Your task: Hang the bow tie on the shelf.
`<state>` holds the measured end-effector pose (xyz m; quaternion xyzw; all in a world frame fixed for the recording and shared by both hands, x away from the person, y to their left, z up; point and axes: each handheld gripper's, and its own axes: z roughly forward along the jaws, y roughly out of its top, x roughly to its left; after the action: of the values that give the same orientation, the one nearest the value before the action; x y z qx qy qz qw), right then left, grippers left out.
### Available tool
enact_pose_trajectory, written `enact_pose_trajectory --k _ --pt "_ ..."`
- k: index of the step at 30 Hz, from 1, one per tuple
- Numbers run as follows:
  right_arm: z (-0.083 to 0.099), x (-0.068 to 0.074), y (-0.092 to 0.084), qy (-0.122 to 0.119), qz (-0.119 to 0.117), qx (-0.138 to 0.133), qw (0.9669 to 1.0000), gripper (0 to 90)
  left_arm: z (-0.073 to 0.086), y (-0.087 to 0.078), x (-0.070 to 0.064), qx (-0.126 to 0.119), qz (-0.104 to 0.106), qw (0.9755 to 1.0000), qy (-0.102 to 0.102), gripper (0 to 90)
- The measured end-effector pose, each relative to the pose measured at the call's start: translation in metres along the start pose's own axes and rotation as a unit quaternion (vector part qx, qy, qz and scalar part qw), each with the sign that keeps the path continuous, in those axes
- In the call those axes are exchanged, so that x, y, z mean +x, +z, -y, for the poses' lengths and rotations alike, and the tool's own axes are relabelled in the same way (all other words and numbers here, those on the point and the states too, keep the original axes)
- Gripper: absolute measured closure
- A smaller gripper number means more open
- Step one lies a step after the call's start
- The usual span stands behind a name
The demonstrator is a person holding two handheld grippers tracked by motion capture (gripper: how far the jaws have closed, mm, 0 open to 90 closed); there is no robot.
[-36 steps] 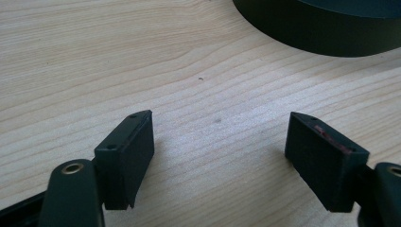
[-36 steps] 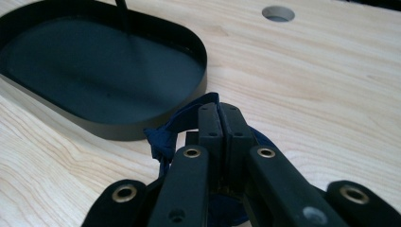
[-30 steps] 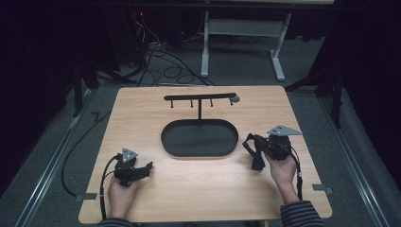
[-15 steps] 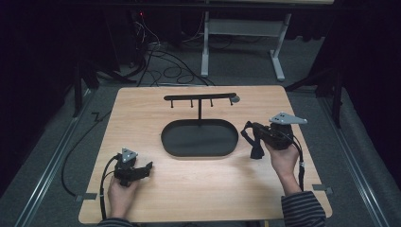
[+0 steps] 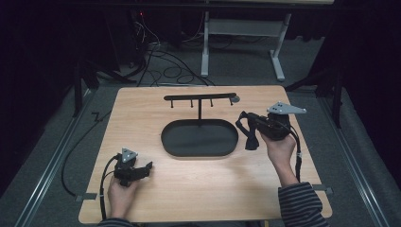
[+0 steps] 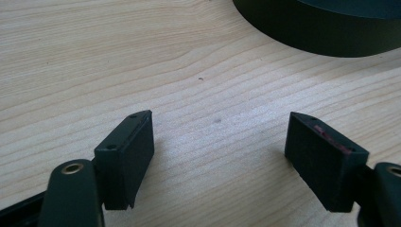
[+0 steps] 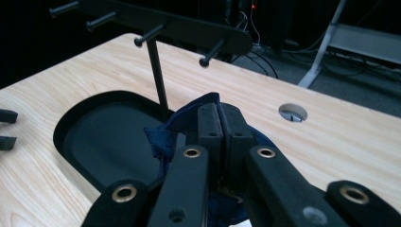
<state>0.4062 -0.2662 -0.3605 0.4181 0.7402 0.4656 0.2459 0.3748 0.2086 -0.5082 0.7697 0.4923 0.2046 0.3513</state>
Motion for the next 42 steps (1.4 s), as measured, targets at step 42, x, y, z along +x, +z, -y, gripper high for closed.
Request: enact_pose_trajectory --k 42 --pt "-0.04 -0.002 0.044 0.001 -0.005 -0.017 0.9998 90.0 0.0 0.001 0.0 0.0 -0.005 1.0 -0.005 25.5"
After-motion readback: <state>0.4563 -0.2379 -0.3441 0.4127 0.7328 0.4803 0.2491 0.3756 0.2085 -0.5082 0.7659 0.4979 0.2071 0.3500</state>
